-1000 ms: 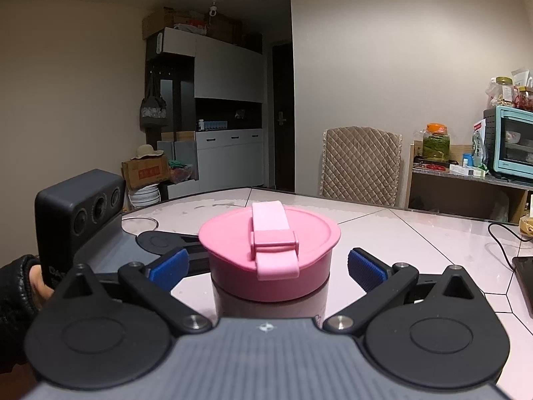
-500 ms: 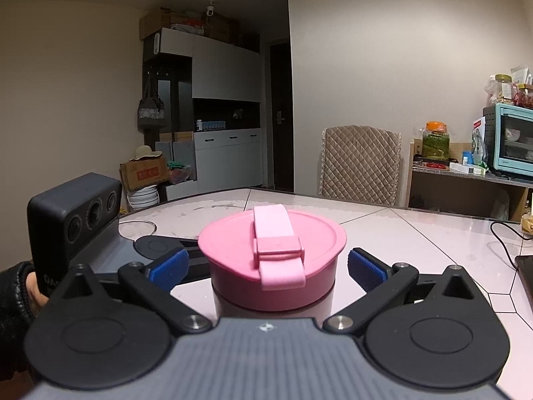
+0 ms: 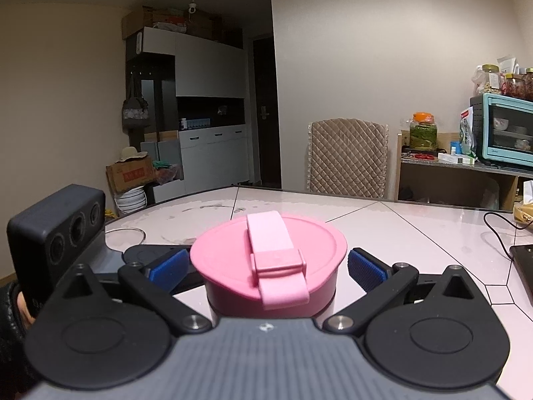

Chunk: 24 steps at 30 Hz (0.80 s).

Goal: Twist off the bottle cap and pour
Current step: 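Lower the right tool onto the pink lid and close it around the rim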

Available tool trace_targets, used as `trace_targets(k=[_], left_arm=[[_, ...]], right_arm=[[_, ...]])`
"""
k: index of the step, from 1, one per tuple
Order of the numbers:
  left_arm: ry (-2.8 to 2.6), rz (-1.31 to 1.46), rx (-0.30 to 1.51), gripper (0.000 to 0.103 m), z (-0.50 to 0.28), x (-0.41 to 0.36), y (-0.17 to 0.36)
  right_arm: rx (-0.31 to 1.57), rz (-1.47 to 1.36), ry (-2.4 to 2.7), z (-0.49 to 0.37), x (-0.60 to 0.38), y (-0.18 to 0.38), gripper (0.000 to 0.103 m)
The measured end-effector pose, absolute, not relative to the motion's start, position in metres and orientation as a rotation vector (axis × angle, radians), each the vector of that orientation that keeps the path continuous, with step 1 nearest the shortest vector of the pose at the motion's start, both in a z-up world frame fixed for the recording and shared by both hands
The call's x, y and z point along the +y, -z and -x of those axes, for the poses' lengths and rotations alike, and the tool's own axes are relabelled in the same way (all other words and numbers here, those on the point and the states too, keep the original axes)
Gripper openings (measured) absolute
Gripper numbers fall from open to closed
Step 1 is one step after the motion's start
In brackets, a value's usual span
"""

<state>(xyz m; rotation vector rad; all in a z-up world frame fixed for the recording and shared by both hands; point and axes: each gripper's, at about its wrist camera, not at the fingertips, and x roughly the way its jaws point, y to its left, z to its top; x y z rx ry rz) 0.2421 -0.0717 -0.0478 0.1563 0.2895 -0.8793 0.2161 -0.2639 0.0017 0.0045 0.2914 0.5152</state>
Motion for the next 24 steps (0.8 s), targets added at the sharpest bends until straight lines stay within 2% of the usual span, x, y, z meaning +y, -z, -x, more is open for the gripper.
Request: trace_targets(k=[24], left_arm=[[0.923,-0.166,0.287,0.09,-0.252,-0.063,0.045]], right_arm=[[0.325,-0.019,-0.407,-0.223,-0.254,0.005,0.103]])
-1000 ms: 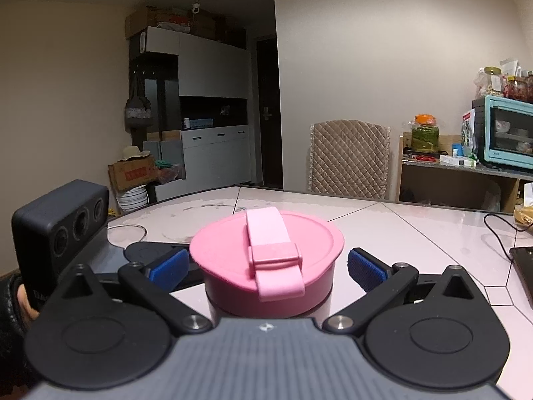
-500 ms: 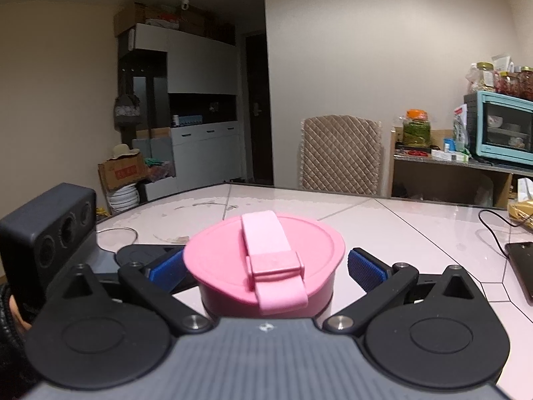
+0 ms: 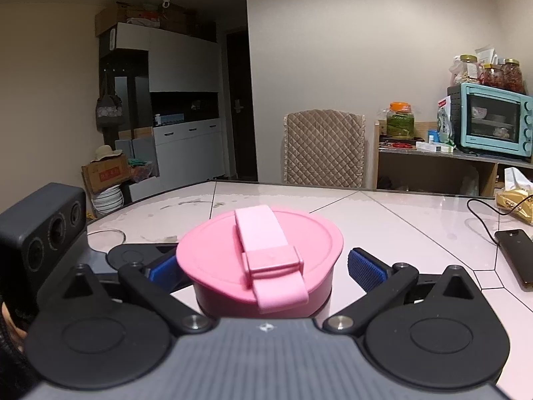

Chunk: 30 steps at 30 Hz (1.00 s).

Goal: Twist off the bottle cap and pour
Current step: 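Lower the right tool onto the pink lid and close it around the rim, then twist the pink lid with the right tool while the left tool holds the bottle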

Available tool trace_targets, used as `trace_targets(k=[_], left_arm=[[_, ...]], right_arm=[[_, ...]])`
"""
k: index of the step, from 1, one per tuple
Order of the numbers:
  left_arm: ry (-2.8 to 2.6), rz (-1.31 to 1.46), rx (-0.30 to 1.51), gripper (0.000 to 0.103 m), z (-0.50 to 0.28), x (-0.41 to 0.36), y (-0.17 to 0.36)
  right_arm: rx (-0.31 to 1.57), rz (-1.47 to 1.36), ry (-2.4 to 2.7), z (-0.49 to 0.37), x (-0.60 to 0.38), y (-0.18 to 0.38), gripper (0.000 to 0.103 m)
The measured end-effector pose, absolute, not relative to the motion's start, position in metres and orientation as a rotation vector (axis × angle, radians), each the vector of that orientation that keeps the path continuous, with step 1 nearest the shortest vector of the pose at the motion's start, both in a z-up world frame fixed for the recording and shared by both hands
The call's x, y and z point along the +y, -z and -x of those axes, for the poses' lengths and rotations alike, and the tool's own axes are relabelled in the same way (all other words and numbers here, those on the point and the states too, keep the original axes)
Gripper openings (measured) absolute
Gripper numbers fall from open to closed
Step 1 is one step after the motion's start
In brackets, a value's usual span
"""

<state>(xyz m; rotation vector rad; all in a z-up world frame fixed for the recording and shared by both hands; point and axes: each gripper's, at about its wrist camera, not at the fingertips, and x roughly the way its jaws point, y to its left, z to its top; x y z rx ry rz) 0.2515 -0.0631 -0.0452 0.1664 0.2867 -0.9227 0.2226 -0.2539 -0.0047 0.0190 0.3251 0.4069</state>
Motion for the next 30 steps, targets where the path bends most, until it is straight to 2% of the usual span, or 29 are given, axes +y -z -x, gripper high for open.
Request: trace_targets(k=[5,11,30], left_arm=[[0.923,-0.167,0.287,0.09,-0.253,-0.062,0.045],[0.924,-0.162,0.289,0.09,-0.254,-0.064,0.045],[0.93,-0.168,0.288,0.09,-0.26,-0.065,0.042]], right_arm=[[0.331,-0.019,-0.407,-0.224,-0.252,0.006,0.102],[0.332,-0.015,-0.429,-0.224,-0.251,0.009,0.087],[0.32,0.088,-0.765,-0.245,-0.279,0.005,0.086]])
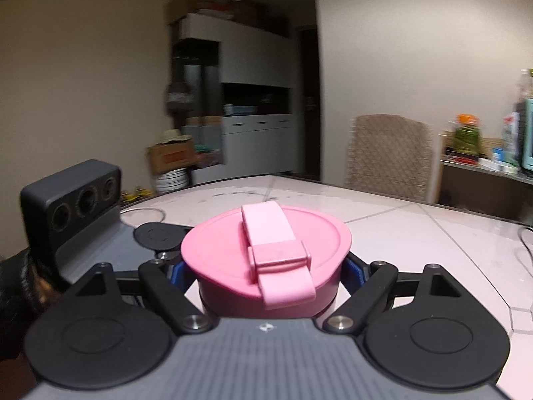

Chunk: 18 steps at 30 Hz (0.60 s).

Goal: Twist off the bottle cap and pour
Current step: 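Twist the pink lid with the right tool while the left tool holds the bottle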

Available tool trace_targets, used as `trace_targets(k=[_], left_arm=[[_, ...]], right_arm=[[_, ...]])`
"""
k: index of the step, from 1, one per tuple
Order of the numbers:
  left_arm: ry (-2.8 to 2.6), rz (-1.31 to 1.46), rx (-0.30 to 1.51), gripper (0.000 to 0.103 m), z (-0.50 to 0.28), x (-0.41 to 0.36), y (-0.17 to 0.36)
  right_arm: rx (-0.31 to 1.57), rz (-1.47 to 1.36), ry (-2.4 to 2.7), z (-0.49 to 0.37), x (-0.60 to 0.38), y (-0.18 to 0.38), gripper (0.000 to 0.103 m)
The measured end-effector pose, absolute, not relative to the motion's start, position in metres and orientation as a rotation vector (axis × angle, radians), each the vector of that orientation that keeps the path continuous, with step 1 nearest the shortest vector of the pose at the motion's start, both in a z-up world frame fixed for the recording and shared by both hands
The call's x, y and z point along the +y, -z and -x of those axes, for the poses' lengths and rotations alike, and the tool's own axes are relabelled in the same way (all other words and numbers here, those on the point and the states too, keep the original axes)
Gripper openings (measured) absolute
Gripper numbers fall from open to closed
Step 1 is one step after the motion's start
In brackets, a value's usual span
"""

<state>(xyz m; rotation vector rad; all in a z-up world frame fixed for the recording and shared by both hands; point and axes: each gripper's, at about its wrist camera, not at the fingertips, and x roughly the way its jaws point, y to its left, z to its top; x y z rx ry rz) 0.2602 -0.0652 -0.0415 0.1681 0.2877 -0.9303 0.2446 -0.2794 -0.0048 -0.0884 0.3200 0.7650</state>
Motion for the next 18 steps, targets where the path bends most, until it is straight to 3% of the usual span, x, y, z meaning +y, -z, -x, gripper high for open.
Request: trace_targets(k=[18], left_arm=[[0.931,-0.168,0.291,0.09,-0.268,-0.07,0.041]], right_arm=[[0.32,0.125,-0.971,-0.257,-0.293,-0.012,0.087]])
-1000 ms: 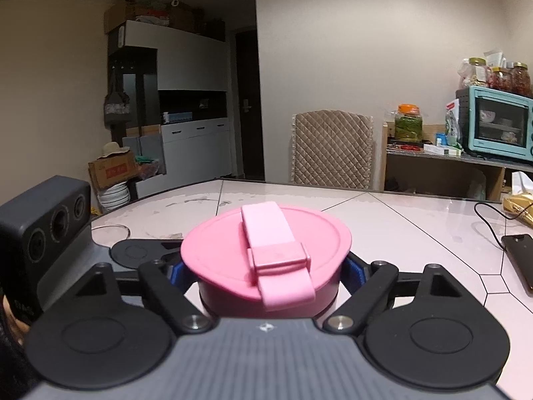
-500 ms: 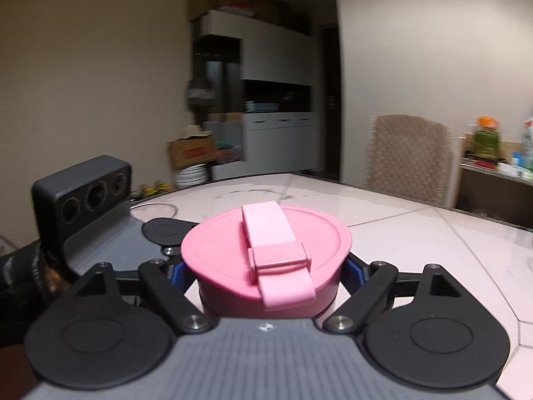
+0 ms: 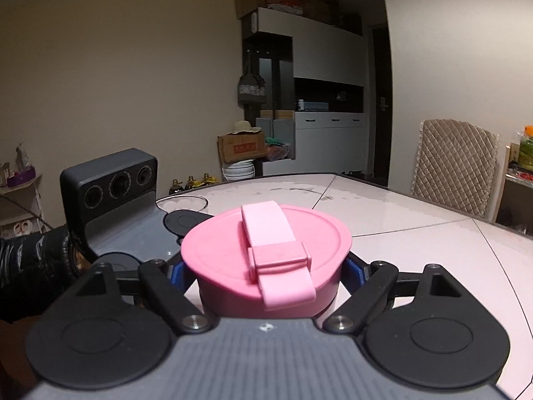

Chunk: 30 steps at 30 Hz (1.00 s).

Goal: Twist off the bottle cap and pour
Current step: 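Twist the pink lid with the right tool while the left tool holds the bottle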

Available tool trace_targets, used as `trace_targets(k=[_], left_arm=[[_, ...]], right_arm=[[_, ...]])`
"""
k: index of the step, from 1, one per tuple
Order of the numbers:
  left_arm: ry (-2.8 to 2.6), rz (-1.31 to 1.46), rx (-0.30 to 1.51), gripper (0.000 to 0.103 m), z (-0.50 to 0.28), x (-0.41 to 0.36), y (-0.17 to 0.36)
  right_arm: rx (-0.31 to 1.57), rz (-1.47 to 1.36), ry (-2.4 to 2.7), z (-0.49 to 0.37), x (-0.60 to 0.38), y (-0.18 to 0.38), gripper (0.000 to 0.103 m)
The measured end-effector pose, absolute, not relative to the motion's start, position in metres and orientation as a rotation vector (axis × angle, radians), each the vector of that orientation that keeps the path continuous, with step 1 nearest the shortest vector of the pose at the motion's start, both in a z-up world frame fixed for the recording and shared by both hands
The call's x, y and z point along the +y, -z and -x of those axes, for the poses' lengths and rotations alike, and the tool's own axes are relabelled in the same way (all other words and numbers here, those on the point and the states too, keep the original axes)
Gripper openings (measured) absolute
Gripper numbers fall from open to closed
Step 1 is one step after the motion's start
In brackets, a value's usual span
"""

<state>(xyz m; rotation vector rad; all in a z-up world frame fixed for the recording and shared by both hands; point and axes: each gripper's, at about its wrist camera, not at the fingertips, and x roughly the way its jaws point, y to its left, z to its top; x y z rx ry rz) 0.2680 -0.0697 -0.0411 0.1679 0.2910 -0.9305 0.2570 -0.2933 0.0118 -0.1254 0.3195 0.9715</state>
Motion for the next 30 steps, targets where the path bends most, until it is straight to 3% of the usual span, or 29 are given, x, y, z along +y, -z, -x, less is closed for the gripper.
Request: trace_targets(k=[3,16,30], left_arm=[[0.93,-0.168,0.291,0.09,-0.268,-0.07,0.041],[0.923,-0.158,0.299,0.09,-0.261,-0.066,0.044],[0.919,-0.155,0.299,0.09,-0.256,-0.063,0.045]], right_arm=[[0.307,0.106,-0.928,-0.247,-0.295,-0.015,0.103],[0.281,0.057,-0.536,-0.198,-0.269,-0.014,0.103],[0.277,-0.02,-0.362,-0.209,-0.248,0.008,0.102]])
